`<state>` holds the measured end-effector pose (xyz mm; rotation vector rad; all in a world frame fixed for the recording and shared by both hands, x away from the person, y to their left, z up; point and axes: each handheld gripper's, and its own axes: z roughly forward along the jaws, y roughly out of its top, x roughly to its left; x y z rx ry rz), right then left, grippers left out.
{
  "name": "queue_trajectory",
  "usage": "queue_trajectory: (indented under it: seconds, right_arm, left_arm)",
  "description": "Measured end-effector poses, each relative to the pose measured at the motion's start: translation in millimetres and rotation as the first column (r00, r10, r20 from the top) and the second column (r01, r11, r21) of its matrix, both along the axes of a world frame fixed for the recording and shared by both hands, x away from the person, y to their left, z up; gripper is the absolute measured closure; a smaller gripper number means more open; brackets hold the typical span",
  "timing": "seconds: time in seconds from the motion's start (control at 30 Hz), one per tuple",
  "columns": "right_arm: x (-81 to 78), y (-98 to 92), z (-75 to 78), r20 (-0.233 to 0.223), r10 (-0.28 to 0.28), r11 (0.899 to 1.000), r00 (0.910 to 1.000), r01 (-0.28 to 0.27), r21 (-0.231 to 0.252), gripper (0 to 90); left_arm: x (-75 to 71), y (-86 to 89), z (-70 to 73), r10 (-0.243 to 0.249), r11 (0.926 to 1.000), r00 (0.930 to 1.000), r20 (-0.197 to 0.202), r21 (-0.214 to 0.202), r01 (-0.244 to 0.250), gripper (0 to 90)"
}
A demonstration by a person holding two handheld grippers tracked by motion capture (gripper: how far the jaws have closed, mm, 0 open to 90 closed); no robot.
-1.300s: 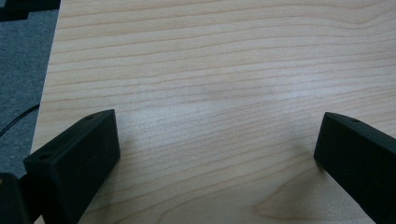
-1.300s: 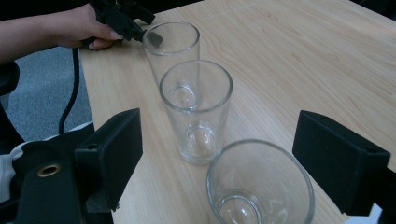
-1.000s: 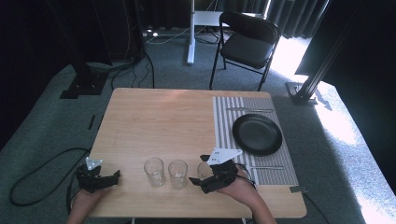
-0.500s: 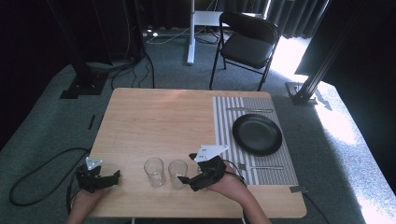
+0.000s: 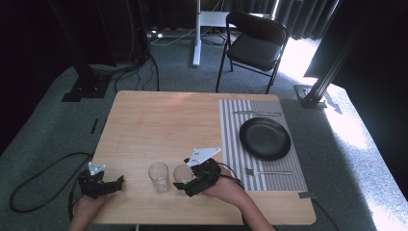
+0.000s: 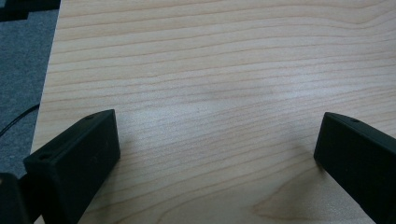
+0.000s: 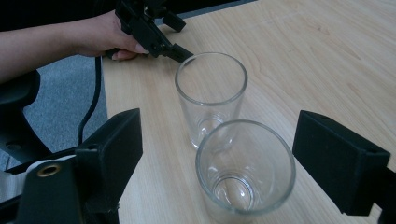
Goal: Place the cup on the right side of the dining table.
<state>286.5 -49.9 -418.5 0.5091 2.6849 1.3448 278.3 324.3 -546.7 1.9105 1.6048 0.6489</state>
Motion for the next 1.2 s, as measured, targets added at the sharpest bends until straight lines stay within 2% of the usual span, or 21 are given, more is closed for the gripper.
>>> queue_trajectory:
  seconds: [0.23, 0.33, 0.43, 0.47, 0.57, 0.8, 0.97, 1.2]
  right_arm:
    - [3.2, 14.5, -0.9, -0.013, 0.018, 1.000, 0.9997, -0.018, -0.006, 15.5]
    - [6.5, 27.0, -0.7, -0.015, 0.030, 0.999, 0.9994, -0.030, -0.019, 15.5]
    - [7.2, 29.1, -0.9, -0.016, 0.032, 0.999, 0.9994, -0.032, -0.020, 15.8]
    - [8.5, 32.0, -1.4, -0.019, 0.041, 0.999, 0.9990, -0.041, -0.021, 19.2]
    - [12.8, 40.2, -4.0, -0.028, 0.042, 0.999, 0.9987, -0.043, -0.022, 19.2]
    - [19.9, 54.2, -6.1, -0.049, 0.049, 0.996, 0.9976, -0.053, -0.072, 19.1]
    - [24.3, 65.4, -10.6, -0.055, 0.051, 0.990, 0.9972, -0.058, -0.126, 18.3]
    - [29.2, 74.9, -16.8, -0.068, 0.042, 0.985, 0.9968, -0.053, -0.165, 17.1]
  left_arm:
    - [0.0, -0.1, -0.1, 0.001, 1.0000, 1.0000, 0.002, 0.000, -0.001, 0.6]
    - [0.0, 0.0, 0.0, 0.000, 1.0000, 1.0000, 0.000, 0.001, 0.000, 0.6]
    - [0.0, 0.1, 0.1, -0.001, 1.0000, 1.0000, -0.002, 0.001, 0.001, 0.6]
    - [0.0, 0.0, 0.0, 0.000, 1.0000, 1.0000, 0.000, 0.000, 0.000, 0.6]
    - [0.0, 0.0, 0.0, 0.000, 1.0000, 1.0000, 0.000, 0.000, 0.000, 0.6]
    - [0.0, 0.0, 0.0, 0.000, 1.0000, 1.0000, 0.000, 0.000, 0.000, 0.6]
    - [0.0, 0.0, 0.0, 0.000, 1.0000, 1.0000, 0.000, 0.000, 0.000, 0.6]
    - [0.0, 0.0, 0.0, 0.000, 1.0000, 1.0000, 0.000, 0.000, 0.000, 0.6]
